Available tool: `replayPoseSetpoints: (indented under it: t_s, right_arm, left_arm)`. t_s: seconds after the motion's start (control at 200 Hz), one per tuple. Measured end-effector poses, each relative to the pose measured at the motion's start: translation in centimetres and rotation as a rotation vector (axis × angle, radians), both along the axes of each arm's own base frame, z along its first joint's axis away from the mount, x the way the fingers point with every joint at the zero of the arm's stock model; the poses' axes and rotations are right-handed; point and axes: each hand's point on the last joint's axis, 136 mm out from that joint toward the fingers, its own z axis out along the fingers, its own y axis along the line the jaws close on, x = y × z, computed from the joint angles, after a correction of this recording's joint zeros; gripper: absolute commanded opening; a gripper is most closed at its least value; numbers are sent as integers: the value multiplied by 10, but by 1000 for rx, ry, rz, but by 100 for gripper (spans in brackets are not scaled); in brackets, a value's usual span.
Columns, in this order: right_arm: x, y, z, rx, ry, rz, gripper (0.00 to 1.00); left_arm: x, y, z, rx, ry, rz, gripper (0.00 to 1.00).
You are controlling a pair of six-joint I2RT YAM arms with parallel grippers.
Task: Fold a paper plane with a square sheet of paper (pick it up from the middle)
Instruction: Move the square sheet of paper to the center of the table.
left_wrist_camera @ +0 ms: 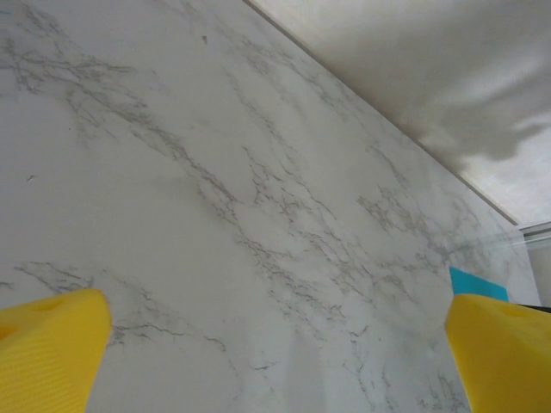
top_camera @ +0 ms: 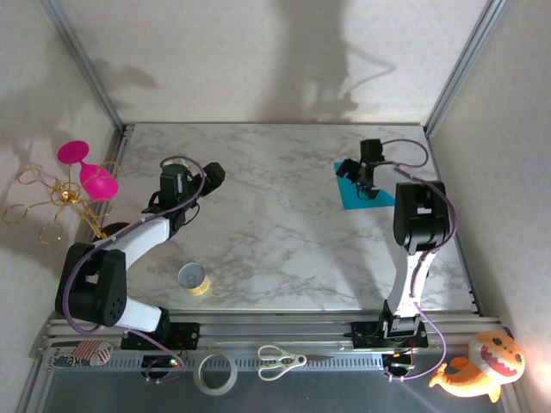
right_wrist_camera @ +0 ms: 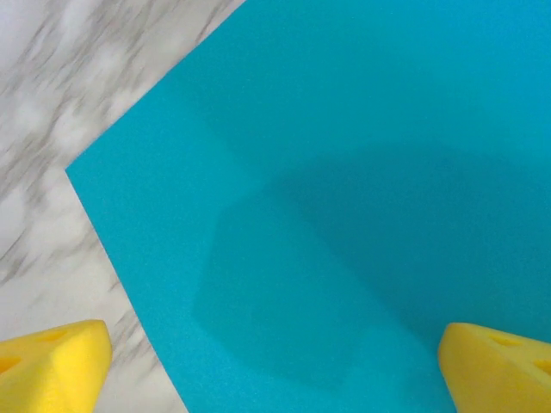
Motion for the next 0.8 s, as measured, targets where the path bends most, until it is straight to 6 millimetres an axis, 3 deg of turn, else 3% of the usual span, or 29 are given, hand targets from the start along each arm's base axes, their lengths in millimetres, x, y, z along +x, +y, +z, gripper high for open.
replayPoseSetpoints:
  t_s: [0.32,0.416,0.546,0.801]
  right_arm:
    - [-113,179,8,277,69,41,99]
    - [-135,216,11,351,105,59,98]
    - [-140,224,17,376,108,57,97]
    - [-92,193,67,221,-67,210,87]
  left_arm:
    - [0,3,-3,-2,13,20,99]
    - [0,2,-5,-7,19,22,99]
    - [0,1,-11,-5,51,20,99]
    - [-4,-12,-12,7,108,-11,99]
